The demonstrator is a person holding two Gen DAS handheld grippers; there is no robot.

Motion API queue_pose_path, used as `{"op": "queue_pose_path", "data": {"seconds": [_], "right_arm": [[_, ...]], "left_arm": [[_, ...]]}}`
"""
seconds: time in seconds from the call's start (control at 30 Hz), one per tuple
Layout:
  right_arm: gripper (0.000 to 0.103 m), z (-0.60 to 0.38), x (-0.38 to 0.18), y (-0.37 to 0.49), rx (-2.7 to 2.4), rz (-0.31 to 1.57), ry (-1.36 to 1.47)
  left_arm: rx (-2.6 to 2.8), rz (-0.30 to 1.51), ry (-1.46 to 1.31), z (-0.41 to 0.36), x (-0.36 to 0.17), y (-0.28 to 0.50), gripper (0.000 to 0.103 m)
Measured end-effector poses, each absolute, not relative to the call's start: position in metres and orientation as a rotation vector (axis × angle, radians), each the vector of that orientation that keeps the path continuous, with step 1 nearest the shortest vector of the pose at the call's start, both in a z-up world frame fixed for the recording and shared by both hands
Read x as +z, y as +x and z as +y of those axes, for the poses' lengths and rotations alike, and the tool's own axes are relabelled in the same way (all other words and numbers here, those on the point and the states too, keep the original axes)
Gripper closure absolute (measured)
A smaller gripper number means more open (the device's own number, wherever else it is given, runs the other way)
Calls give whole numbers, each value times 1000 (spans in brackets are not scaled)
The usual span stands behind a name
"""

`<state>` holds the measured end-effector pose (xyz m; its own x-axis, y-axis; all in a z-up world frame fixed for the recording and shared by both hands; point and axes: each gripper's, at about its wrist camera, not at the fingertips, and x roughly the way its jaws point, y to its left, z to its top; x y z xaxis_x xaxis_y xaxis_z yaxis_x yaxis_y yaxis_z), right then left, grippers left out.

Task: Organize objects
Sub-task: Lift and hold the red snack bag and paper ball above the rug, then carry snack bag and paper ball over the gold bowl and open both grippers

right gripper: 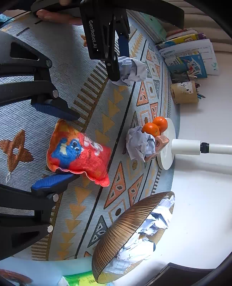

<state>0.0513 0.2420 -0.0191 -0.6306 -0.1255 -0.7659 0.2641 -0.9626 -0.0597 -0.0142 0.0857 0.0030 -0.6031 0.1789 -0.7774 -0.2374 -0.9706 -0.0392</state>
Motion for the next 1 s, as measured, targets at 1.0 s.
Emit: {"op": "queue_pose_path", "data": {"seconds": [1.0], "right_arm": [[37,283,-16,35,-2574,-193,1333]], "left_arm": [[2532,121,-1263,103,9,-14,26]]}}
